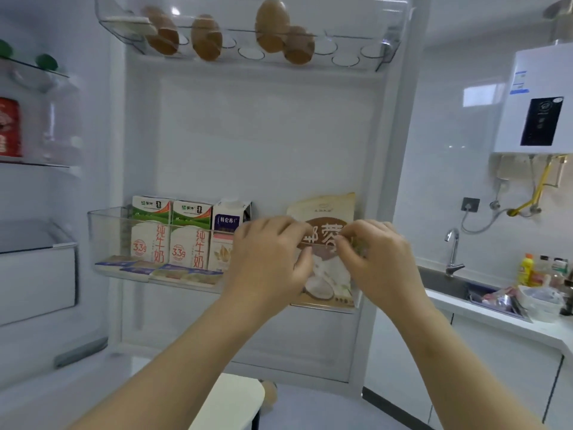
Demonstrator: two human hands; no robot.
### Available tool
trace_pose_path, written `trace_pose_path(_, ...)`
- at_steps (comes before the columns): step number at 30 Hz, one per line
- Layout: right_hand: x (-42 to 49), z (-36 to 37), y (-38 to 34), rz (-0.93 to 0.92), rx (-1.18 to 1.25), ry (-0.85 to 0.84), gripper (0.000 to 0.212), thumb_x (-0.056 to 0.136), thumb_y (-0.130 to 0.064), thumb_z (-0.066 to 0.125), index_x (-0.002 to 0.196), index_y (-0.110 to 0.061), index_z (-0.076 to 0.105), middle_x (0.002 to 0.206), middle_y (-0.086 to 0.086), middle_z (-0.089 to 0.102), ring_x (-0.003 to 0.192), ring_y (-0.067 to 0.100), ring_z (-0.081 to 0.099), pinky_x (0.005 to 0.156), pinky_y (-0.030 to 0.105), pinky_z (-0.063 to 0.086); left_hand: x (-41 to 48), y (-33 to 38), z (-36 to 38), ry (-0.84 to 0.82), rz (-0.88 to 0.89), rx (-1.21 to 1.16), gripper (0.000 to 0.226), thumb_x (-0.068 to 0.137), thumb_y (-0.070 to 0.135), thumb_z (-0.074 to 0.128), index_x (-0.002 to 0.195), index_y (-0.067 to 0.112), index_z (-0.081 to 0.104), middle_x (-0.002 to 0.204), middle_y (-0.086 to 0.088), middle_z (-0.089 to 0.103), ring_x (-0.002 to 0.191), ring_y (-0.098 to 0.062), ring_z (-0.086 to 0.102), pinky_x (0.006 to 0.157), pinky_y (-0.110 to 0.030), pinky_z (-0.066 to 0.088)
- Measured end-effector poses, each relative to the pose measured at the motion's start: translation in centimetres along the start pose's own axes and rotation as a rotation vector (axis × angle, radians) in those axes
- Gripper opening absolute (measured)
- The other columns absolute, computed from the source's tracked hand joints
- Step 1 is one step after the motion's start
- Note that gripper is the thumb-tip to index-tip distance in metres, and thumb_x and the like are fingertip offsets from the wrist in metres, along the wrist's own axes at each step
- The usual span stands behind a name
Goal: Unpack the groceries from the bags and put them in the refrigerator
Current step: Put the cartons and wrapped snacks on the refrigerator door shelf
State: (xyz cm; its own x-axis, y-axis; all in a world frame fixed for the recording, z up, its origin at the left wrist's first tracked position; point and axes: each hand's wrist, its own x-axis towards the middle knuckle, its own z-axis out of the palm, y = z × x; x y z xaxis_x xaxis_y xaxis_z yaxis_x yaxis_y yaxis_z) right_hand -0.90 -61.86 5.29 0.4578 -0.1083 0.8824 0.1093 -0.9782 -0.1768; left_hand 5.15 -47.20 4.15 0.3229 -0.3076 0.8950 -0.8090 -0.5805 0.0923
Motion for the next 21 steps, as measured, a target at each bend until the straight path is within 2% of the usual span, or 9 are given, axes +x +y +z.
trace_pose_path(3, -0.4, -1.2, 1.7, -0.011, 0.120, -0.050, 0.009, 0.085, -0.016, 0.063, 0.090, -0.012, 0.068, 0.091, -0.002, 0.065, 0.091, 0.021, 0.058, 0.081, 0.037, 0.046, -0.6, 3.0, 0.8, -0.030, -0.040, 0.028, 0.036, 0.076, 0.033, 0.042, 0.097, 0.020, 0.069, 0.092, 0.005, 0.070, 0.084, -0.023, 0.064, 0.078, -0.040, 0.045)
trace_pose_path(8, -1.6, -2.6, 3.4, 0.044, 0.335, -0.159, 0.014, 0.087, -0.015, 0.060, 0.100, -0.016, 0.064, 0.095, -0.008, 0.059, 0.088, 0.010, 0.056, 0.071, 0.012, 0.040, -1.3, 6.2, 2.2, -0.047, -0.097, 0.176, 0.040, 0.077, 0.036, 0.041, 0.103, 0.020, 0.068, 0.095, 0.002, 0.068, 0.089, -0.023, 0.063, 0.079, -0.037, 0.046)
trace_pose_path(12, -2.5, -3.1, 4.2, 0.080, 0.428, -0.201, 0.015, 0.087, -0.016, 0.059, 0.102, -0.018, 0.062, 0.100, -0.008, 0.059, 0.090, 0.012, 0.056, 0.073, 0.019, 0.040, -1.4, 7.9, 3.1, -0.048, -0.217, 0.283, 0.042, 0.079, 0.045, 0.041, 0.094, 0.016, 0.067, 0.088, -0.008, 0.062, 0.086, -0.030, 0.058, 0.075, -0.038, 0.049)
trace_pose_path(15, -3.3, -3.7, 4.7, 0.101, 0.461, -0.210, 0.018, 0.089, -0.018, 0.058, 0.107, -0.018, 0.061, 0.102, -0.009, 0.057, 0.093, 0.011, 0.056, 0.076, 0.021, 0.042, -1.7, 9.2, 3.3, 0.006, -0.313, 0.311, 0.038, 0.075, 0.048, 0.063, 0.083, 0.010, 0.061, 0.084, -0.012, 0.056, 0.083, -0.032, 0.055, 0.066, -0.036, 0.049)
trace_pose_path(17, -3.9, -4.0, 4.8, 0.113, 0.483, -0.200, 0.019, 0.089, -0.018, 0.058, 0.108, -0.018, 0.061, 0.104, -0.008, 0.056, 0.095, 0.012, 0.057, 0.078, 0.024, 0.045, -2.1, 9.3, 2.8, 0.042, -0.330, 0.310, 0.043, 0.069, 0.048, 0.072, 0.079, 0.008, 0.058, 0.083, -0.013, 0.054, 0.082, -0.033, 0.053, 0.064, -0.034, 0.047)
trace_pose_path(21, -4.7, -4.1, 4.6, 0.142, 0.539, -0.167, 0.020, 0.089, -0.016, 0.058, 0.108, -0.016, 0.060, 0.105, -0.009, 0.051, 0.101, 0.013, 0.054, 0.082, 0.024, 0.043, -3.2, 9.0, 0.8, 0.144, -0.336, 0.247, 0.041, 0.071, 0.047, 0.070, 0.081, 0.009, 0.056, 0.088, -0.011, 0.052, 0.087, -0.030, 0.049, 0.066, -0.029, 0.038)
